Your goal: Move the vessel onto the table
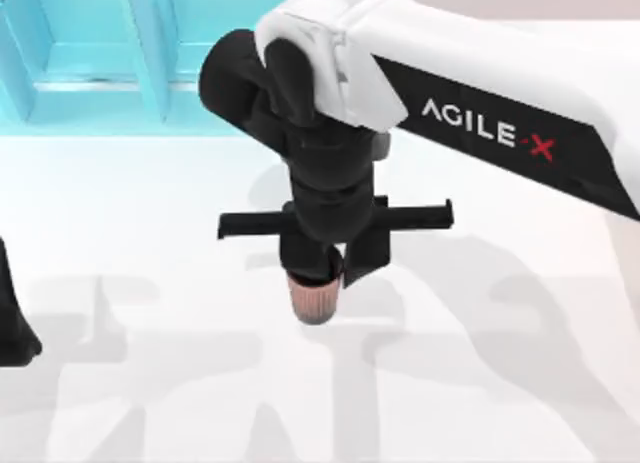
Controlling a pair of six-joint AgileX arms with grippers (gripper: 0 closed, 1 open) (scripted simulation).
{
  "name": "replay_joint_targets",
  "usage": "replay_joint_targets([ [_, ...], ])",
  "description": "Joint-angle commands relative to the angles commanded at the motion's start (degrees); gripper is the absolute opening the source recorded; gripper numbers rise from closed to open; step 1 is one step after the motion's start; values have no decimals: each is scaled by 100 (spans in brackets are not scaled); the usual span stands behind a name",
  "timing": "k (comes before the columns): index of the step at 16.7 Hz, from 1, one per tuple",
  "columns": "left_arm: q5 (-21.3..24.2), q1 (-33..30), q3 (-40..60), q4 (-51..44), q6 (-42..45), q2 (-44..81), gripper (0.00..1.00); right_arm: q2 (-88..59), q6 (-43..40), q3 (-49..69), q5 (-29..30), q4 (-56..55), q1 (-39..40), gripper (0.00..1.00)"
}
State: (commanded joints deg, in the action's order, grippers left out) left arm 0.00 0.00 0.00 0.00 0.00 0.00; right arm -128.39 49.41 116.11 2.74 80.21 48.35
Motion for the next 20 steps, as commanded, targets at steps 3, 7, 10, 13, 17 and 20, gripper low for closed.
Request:
replay_joint_targets([
  [3,0,0,0,0,0,0,100,0,25,-428,8,-425,14,0],
  [7,0,0,0,0,0,0,100,1,26,-451,9,-448,15,0],
  [10,0,0,0,0,0,0,100,1,26,-451,9,-448,15,23],
  [13,0,0,0,0,0,0,100,1,26,-451,9,-448,15,45],
  [17,0,0,0,0,0,0,100,1,26,-451,9,-448,15,75],
  [20,0,0,0,0,0,0,100,1,26,-451,9,-448,15,98],
])
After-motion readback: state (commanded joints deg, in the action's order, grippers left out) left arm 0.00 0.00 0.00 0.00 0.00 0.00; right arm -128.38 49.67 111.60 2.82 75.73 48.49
